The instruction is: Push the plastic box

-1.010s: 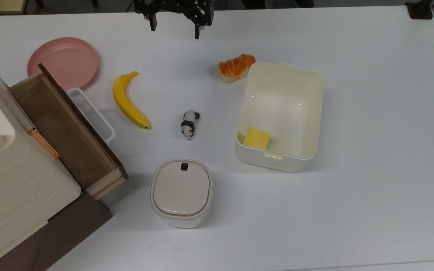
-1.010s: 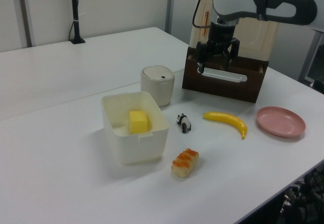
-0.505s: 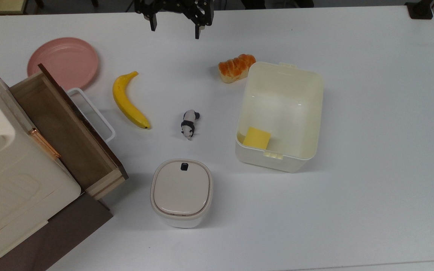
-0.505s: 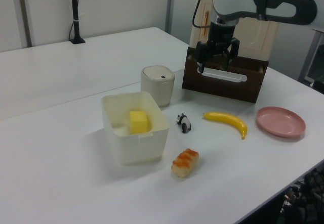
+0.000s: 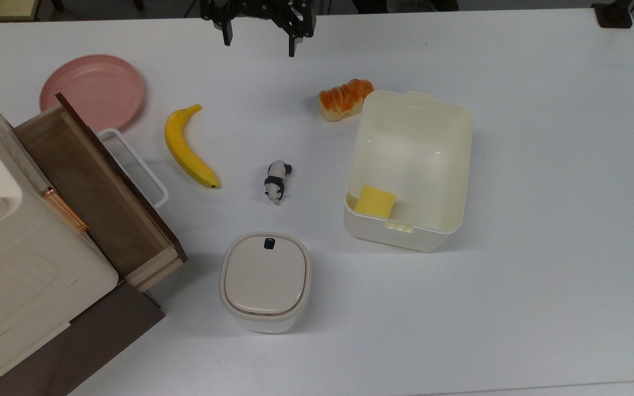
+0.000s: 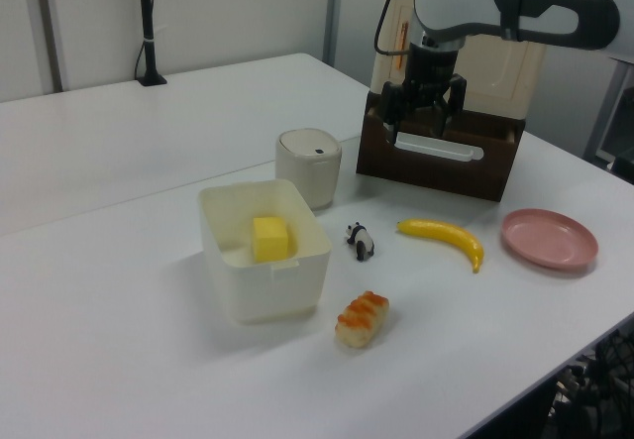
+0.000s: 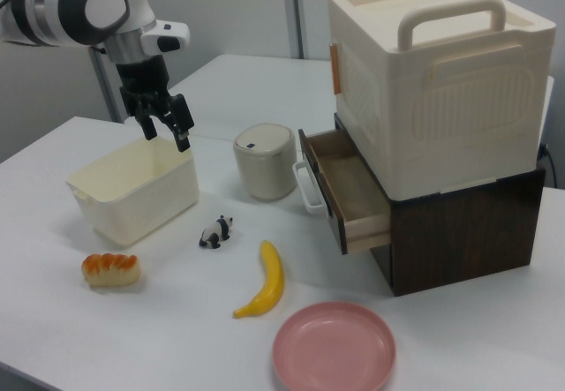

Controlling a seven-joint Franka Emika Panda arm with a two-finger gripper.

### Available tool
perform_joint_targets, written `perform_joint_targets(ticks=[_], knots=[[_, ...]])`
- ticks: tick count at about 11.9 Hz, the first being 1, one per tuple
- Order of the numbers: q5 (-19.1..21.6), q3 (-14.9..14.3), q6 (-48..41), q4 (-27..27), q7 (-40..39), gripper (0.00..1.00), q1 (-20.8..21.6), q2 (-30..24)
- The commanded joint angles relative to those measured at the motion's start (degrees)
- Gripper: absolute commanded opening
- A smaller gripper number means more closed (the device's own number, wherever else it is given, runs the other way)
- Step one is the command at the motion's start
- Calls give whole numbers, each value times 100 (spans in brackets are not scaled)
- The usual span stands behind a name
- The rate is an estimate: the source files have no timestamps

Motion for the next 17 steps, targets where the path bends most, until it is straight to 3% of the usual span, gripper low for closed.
perform_joint_targets(ticks=[1,9,11,17], knots=[[60,-61,-90,61,-532,100,80,19],[-54,-87,-177,-212,-4247,100,1,27],[-325,-114,-327,-264,-5188,100,-8,27],[-554,-105,-318,-440,-6237,100,-17,71]])
